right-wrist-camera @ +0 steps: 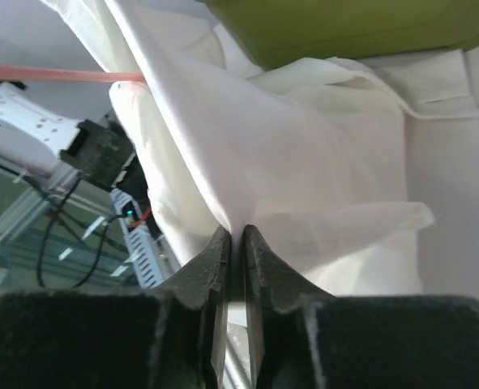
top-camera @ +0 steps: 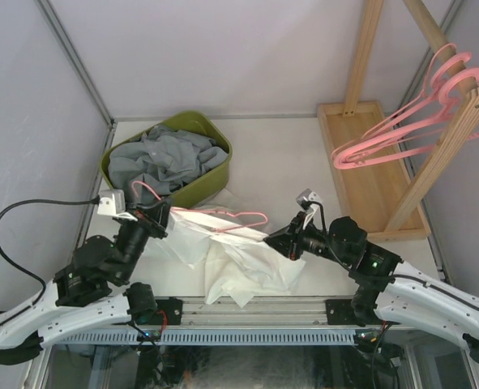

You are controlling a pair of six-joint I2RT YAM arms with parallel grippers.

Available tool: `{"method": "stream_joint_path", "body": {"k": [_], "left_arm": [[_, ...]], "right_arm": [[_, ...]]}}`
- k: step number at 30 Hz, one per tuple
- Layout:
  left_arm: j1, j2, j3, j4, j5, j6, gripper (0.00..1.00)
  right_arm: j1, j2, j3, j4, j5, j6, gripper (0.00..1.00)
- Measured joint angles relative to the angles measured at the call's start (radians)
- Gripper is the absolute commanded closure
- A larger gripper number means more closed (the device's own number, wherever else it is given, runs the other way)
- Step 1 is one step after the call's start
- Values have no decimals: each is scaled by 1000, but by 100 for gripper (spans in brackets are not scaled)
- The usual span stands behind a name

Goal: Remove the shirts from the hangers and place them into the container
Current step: Remove the shirt from the hanger.

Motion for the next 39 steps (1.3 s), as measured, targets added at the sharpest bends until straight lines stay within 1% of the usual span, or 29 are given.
{"method": "stream_joint_path", "body": {"k": [2,4,6,10,15,16,21,25,29,31,34,39], "left_arm": [[8,16,3,-15,-2,26,100],[22,50,13,-43,-10,51,100],[26,84,23,-65,-11,67,100],[27,119,25,-77,-8,101,100],[27,137,32,-76,19,149,100],[27,146,37,-76,31,161,100],[28,192,62,-76,127,204,100],[28,228,76,-76,219,224,100],[28,269,95,-76,298,233,100],[28,288,107,-75,334,235,100],[28,307,116,-73,370,241,100],[28,327,116,-74,404,249,100]], "right_arm": [[2,10,10,-14,40,-14,68],[2,5,25,-46,75,-39,61],[1,-12,50,-83,96,-88,57],[0,-77,100,-134,83,-200,54],[0,-138,153,-172,77,-269,50],[0,-143,163,-173,72,-277,47],[0,-94,214,-173,-2,-292,43],[16,92,320,-203,-90,-299,42],[86,283,397,-248,-91,-319,42],[122,350,410,-275,-82,-330,42],[153,409,414,-311,-69,-338,49],[163,417,420,-322,-58,-335,66]]}}
